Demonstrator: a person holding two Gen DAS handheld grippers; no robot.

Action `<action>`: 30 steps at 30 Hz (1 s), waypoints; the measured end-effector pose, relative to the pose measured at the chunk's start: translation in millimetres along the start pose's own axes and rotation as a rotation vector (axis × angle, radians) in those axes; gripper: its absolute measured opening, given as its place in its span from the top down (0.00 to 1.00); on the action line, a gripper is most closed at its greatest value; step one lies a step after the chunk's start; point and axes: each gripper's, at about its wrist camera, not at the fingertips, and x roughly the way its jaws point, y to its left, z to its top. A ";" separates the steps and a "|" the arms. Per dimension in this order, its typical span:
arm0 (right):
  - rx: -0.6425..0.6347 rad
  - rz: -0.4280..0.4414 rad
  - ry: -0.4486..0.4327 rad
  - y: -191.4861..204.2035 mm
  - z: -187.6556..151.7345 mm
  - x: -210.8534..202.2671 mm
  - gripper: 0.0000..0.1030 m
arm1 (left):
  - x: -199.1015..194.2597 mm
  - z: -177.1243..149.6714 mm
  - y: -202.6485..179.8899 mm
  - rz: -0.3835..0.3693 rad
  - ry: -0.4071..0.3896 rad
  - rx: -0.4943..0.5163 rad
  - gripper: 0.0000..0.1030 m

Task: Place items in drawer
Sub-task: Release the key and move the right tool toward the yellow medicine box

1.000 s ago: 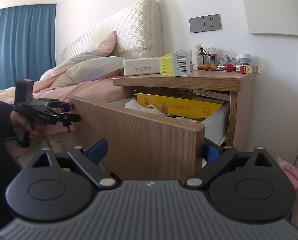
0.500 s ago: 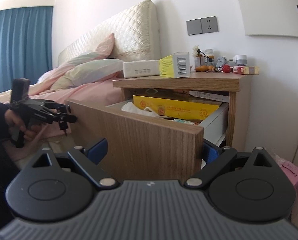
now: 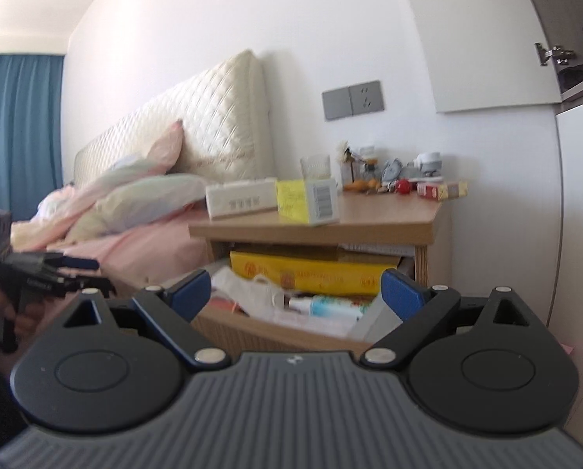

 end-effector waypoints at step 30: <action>0.023 -0.198 0.008 71.5 12.6 -8.1 0.07 | -10.5 39.6 -92.7 0.117 -0.066 -0.129 0.00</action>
